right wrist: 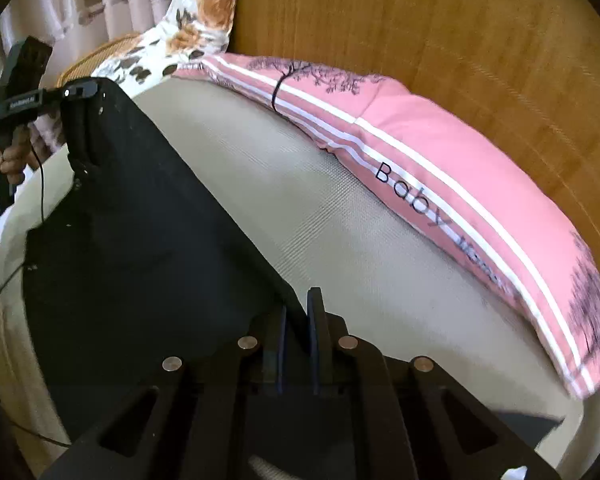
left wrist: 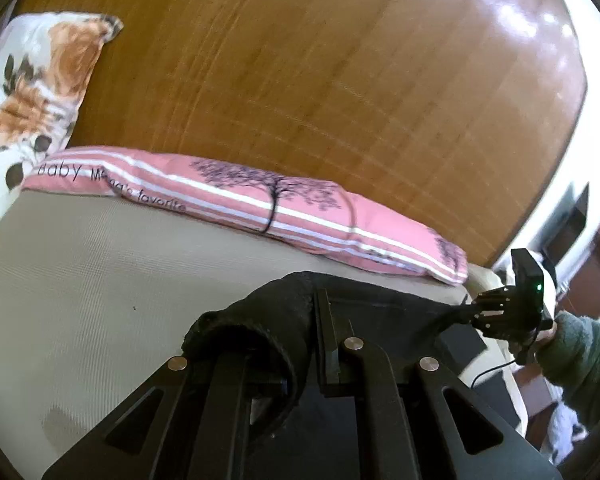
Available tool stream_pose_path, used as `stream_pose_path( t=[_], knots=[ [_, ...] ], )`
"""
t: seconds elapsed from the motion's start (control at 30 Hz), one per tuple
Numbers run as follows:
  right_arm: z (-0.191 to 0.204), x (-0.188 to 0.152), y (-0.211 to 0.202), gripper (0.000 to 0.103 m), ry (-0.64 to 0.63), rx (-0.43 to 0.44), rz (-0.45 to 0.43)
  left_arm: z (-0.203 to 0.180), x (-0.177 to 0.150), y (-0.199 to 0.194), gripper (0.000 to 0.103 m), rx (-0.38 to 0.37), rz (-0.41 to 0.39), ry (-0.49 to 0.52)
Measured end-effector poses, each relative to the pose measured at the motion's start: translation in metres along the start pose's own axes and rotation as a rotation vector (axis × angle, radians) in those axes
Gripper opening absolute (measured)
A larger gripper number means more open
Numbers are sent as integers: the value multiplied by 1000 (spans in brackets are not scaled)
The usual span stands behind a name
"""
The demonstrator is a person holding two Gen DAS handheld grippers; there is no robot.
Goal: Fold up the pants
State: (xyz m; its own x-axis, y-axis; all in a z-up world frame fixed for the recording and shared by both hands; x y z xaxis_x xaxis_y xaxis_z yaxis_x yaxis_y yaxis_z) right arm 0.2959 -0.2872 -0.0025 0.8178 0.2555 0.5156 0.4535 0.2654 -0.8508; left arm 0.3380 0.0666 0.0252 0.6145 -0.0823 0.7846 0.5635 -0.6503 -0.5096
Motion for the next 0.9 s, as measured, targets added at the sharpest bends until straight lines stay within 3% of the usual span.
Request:
stream_pose_path(
  t=[0.13,0.3,0.57,0.7,0.8,0.9],
  knots=[
    [22,-30,-37,7,26,-26,-30,-25,-11,-35,10,-49,-7,57],
    [49,-87,-64,7,97,-14,-26,-51,-51,-70,10,-74,58,160],
    [82,-159,-44,6,172,22,49,-58,-155,-86,10,-37,290,242],
    [97,-186,-21,6,144,-3,101,-56,-190,-84,11,-20,369,234],
    [104,-199,-2,6,115,-46,137,-54,-205,-83,17,7,434,239],
    [108,-206,2,8,97,-95,122,-51,-204,-88,30,43,455,232]
  ],
)
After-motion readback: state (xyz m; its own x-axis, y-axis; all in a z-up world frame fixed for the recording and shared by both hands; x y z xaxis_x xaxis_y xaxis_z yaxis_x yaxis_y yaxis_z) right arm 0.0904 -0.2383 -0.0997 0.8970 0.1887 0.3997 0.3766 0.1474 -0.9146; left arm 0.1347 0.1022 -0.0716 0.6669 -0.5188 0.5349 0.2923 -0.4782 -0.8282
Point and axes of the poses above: each gripper's, at about its wrist camera, not at the fingertips, and y roughly the way its jaws point, z to its left, x to its top, the point moved 7 cm from there along y, roughly the way its jaws point, and after that the axes turned 10 degrees about y, right-handed, at the moved point
